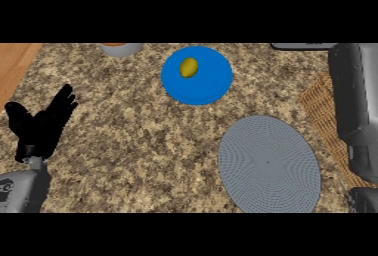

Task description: Pick the tomato from the placemat and place it in the basket

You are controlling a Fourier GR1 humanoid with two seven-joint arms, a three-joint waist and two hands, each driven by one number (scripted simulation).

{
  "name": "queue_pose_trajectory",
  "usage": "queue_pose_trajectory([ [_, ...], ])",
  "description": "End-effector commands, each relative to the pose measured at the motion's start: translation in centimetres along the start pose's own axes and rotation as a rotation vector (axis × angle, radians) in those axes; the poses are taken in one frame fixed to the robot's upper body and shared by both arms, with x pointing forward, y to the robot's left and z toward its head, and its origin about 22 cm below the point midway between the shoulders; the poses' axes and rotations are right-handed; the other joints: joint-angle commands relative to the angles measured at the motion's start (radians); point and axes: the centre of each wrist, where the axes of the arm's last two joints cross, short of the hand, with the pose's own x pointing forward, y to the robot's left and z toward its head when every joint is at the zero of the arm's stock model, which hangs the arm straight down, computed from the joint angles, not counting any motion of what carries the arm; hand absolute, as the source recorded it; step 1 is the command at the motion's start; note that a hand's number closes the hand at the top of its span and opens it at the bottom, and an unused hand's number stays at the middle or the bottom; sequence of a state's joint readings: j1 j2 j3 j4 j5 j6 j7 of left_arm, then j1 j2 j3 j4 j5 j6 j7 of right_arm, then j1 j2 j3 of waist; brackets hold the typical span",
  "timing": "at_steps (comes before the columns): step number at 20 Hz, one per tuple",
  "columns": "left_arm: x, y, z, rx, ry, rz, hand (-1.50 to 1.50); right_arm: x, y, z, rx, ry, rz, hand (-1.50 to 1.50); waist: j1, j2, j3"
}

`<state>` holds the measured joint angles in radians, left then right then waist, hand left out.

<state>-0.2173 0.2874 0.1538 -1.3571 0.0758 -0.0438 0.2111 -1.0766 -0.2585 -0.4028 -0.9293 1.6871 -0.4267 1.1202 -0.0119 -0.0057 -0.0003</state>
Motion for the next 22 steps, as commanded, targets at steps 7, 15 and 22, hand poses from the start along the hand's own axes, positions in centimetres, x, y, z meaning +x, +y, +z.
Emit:
queue_pose_trajectory([
  [7, 0.8, 0.3, 1.1, -0.007, -0.014, -0.007, 0.00, -9.0, -0.1, -3.7, -0.023, 0.116, -0.008, 1.50, 0.010, 0.003, 0.000],
  [15, 0.2, 0.5, 0.6, -0.002, 0.002, -0.005, 0.00, -13.3, 1.2, -3.6, -0.119, 0.297, -0.041, -1.50, 0.012, 0.006, 0.000],
  [22, 1.7, 1.0, 1.2, -0.027, -0.020, 0.000, 0.00, -16.6, 2.1, -4.3, -0.081, 0.196, -0.059, -1.50, 0.017, 0.006, 0.001],
])
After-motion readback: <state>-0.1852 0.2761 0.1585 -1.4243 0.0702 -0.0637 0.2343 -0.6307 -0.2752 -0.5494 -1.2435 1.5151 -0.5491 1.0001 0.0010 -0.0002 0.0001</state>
